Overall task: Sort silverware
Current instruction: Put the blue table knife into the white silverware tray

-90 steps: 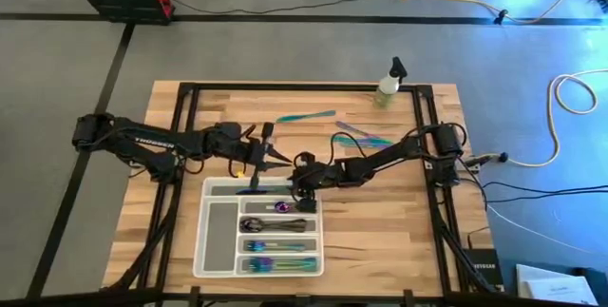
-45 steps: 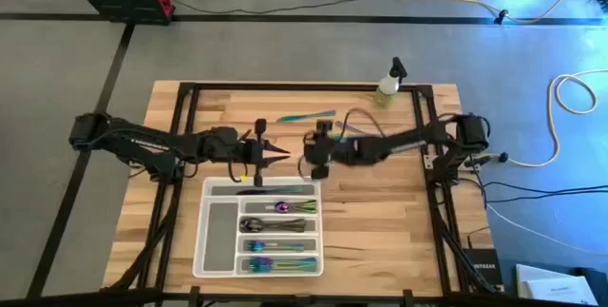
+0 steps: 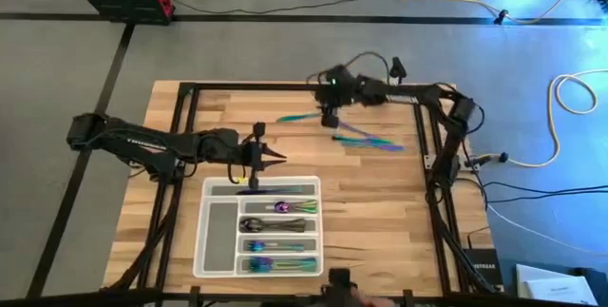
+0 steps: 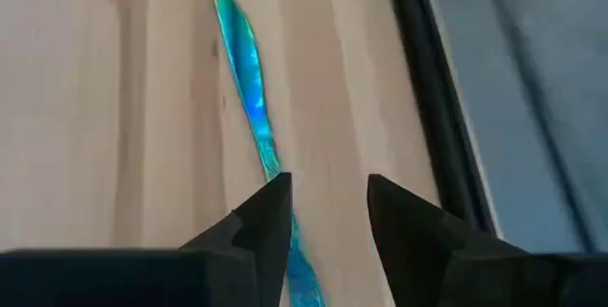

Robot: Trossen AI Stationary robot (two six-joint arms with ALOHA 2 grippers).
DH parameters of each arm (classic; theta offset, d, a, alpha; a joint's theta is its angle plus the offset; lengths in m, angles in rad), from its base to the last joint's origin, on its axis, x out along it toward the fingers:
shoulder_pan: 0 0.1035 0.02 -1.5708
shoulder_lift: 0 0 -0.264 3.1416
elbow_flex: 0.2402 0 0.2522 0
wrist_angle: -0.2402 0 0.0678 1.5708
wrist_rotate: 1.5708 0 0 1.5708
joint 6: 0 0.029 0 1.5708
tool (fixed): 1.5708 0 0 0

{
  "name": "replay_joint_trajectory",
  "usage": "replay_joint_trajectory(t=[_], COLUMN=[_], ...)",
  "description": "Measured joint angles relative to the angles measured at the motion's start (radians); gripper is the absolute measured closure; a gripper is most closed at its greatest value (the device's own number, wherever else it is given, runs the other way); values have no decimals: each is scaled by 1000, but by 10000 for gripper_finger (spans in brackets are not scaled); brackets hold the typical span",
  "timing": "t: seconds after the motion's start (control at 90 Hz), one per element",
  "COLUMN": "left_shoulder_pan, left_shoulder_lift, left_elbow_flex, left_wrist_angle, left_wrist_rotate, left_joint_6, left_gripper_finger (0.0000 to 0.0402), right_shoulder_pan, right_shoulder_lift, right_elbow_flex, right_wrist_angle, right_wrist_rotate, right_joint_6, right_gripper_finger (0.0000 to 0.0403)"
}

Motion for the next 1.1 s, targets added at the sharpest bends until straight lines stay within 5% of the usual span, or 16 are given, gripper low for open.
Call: replay_joint_trajectory(t=[0.2,0.378,0.467,0.733,1.1], left_shoulder_pan=[-5,-5,-5,-5,-5], left_shoulder_lift=[0,0,0,0,0], left_elbow_flex=[0,0,0,0,0], left_wrist_angle=[-6,-52,-76,-97,-95], left_wrist_rotate=[1,2,2,2,2], left_joint_6=[-6,-31,-41,-49,-38], left_gripper_finger=[378,378,378,378,378], right_shoulder_pan=[-42,-40,-40,-19,193], right_shoulder_lift=[211,316,326,322,322], right_elbow_flex=[236,350,361,363,360], right_wrist_angle=[-311,-398,-391,-510,-604], right_wrist_rotate=[-27,-35,-27,-20,-53], right_joint_6=[-31,-33,-30,16,119], right_gripper_finger=[291,365,396,400,402])
